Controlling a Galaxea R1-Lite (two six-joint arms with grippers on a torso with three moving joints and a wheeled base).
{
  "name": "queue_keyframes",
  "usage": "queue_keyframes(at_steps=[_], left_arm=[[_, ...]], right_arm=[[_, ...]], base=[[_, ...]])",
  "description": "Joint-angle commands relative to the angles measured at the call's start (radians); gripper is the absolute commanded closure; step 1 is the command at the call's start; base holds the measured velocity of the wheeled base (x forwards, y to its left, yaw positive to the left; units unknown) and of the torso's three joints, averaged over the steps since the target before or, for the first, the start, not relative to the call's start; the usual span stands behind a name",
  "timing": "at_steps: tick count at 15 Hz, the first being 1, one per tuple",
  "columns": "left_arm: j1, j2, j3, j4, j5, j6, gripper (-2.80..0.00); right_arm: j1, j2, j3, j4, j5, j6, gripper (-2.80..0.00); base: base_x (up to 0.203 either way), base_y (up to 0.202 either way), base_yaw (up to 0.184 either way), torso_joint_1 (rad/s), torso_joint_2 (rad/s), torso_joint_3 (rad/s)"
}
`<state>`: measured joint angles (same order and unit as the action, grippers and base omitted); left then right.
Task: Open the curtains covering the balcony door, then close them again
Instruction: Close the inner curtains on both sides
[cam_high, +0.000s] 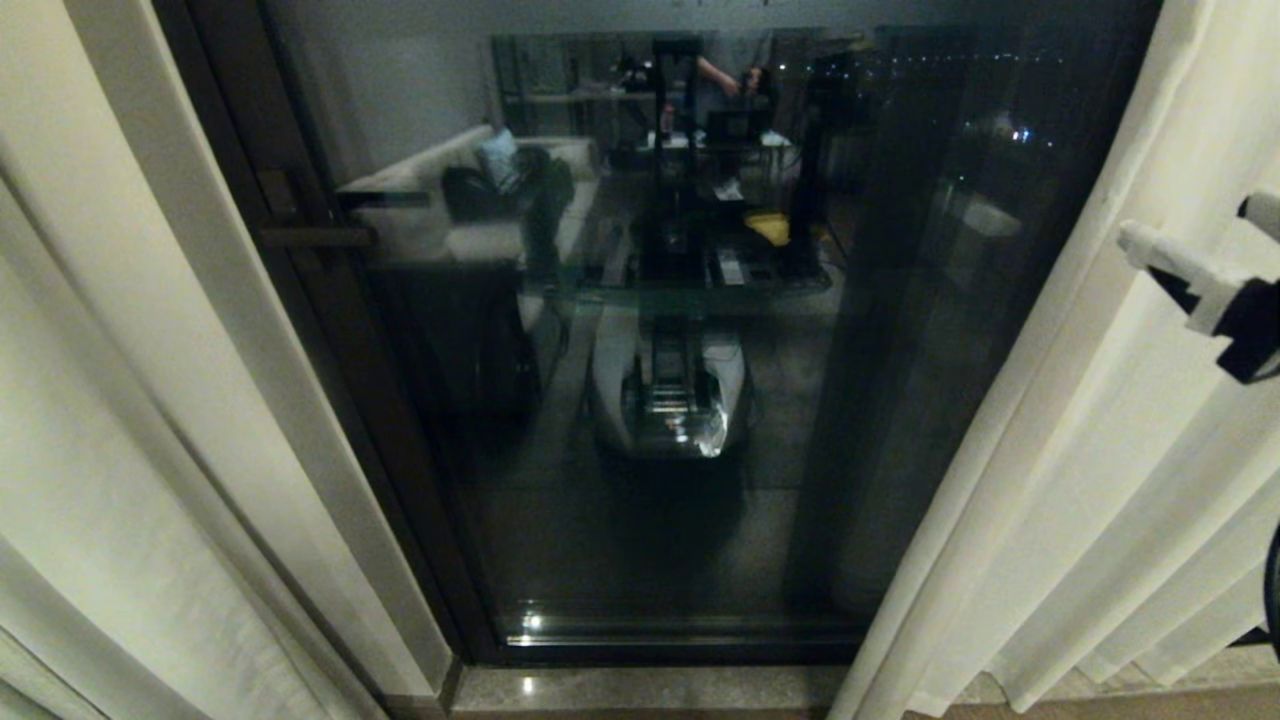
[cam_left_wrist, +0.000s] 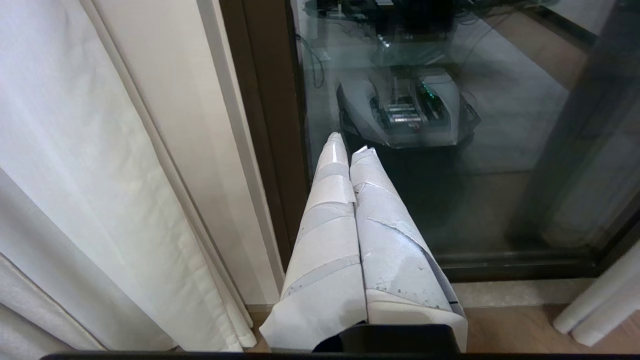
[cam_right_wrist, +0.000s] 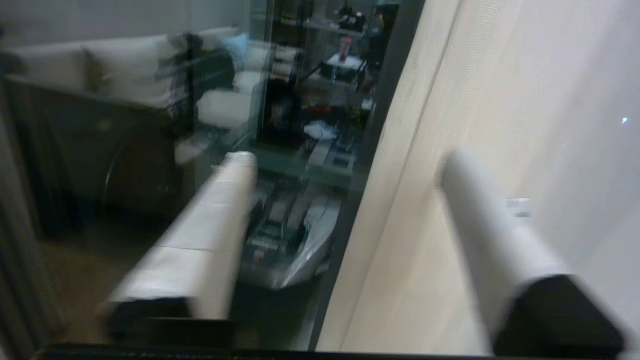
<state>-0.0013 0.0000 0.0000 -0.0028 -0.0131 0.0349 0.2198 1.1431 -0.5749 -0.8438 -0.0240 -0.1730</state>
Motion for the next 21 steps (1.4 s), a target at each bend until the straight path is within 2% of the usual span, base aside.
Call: queue_keyframes(at_steps=[1,5,9,14,18,21], left_arm=[[0.000,0.000,0.000,0.000,-0.001,0.000,0.00],[0.000,0.000,0.000,0.000,-0.001,0.000,0.00],[0.000,0.000,0.000,0.000,-0.001,0.000,0.00],[0.000,0.000,0.000,0.000,-0.001,0.000,0.00],[0.000,0.000,0.000,0.000,-0.001,0.000,0.00],[0.000,0.000,0.000,0.000,-0.001,0.000,0.00]], right_arm=[[0.000,-0.120,0.101,0.000,0.000,0.000,0.00],[-0.003,-0.249,0.258,0.011,-0.006,0.036,0.00],[-0.008,-0.351,0.394,0.020,-0.075,0.050,0.00],[-0.033,-0.510,0.561,0.085,-0.082,0.065,0.00],[-0.163,-0.621,0.573,0.329,-0.076,0.089,0.00],[-0.228,-0.736,0.573,0.543,-0.053,0.111,0.00]], base=[[0.000,0.000,0.000,0.000,0.00,0.000],[0.000,0.000,0.000,0.000,0.00,0.000],[0.000,0.000,0.000,0.000,0.00,0.000],[0.000,0.000,0.000,0.000,0.00,0.000],[0.000,0.000,0.000,0.000,0.00,0.000],[0.000,0.000,0.000,0.000,0.00,0.000]])
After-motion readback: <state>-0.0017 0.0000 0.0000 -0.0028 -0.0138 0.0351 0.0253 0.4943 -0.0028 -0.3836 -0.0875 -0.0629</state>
